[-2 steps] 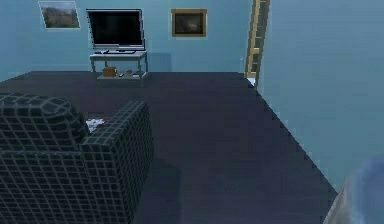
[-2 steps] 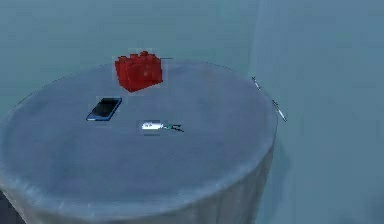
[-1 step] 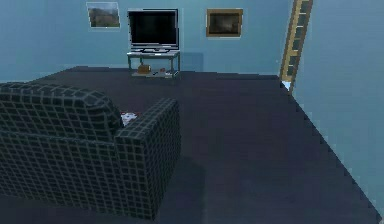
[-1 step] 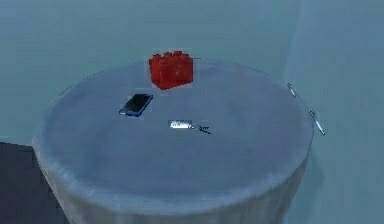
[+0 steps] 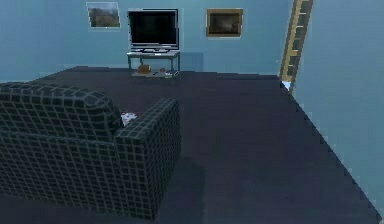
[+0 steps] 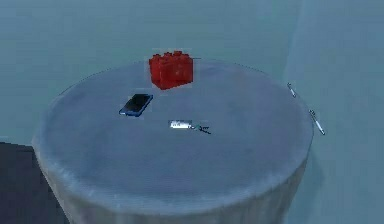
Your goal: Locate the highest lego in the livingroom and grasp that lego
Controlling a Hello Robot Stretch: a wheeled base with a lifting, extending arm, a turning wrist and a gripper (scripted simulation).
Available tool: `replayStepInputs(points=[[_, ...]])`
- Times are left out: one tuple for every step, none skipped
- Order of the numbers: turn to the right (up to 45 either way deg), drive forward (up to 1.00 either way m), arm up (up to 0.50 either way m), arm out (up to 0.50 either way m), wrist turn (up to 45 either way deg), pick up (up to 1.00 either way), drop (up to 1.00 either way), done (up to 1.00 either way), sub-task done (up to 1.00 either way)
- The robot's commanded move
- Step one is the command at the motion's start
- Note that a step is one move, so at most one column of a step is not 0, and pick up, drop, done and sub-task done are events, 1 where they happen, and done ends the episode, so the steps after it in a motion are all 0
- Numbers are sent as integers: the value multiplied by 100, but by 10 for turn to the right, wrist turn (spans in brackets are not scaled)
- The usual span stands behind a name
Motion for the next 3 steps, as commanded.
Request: replayStepInputs(points=[[0,0,38,0,0,0,0,0,0],[0,0,0,50,0,0,0,0,0],[0,0,0,0,450,0,0,0,0]])
